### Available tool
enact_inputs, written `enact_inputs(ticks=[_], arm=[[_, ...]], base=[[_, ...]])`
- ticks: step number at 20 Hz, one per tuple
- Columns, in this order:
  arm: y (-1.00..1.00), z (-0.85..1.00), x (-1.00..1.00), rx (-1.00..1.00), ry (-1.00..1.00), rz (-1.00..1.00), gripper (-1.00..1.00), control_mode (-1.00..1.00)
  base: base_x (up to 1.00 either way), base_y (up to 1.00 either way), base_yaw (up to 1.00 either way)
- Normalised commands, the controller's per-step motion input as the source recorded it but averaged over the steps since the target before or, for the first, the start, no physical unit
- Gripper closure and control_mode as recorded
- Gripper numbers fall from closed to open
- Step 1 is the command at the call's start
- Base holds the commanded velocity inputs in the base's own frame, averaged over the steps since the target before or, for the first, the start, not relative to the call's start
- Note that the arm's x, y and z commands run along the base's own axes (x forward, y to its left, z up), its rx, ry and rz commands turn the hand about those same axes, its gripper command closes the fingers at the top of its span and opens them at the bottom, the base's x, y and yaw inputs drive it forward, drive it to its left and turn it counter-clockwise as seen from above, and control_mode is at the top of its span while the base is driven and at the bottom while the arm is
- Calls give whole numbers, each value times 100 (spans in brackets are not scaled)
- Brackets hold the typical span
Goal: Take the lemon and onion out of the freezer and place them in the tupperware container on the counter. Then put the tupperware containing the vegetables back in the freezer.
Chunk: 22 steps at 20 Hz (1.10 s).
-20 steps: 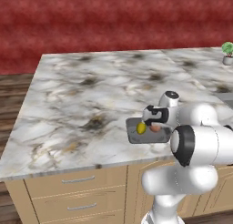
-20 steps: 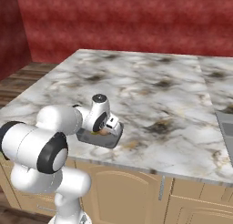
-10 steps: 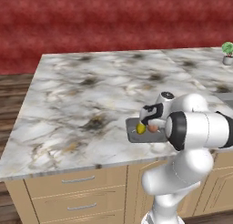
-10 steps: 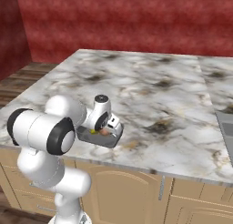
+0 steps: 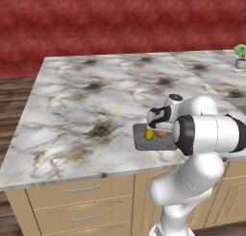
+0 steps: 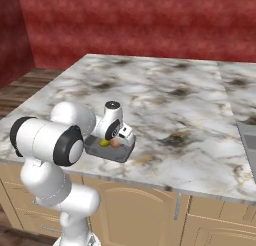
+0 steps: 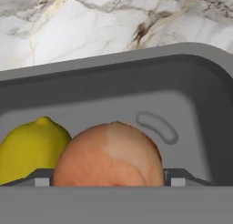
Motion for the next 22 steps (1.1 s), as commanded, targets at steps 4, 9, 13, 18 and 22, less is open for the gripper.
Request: enact_inputs(ticks=[4, 9, 13, 18, 22], arm=[[0, 0, -21, 0, 0, 0, -100, -100], [0, 16, -10, 0, 0, 0, -100, -100], [-6, 66, -3, 1, 0, 0, -100, -100], [-34, 50, 0, 0, 3, -2, -100, -100], [-62, 2, 0, 0, 10, -5, -100, -100]], base=[[0, 0, 0], [0, 0, 0], [0, 0, 0], [0, 0, 0], [0, 0, 0]])
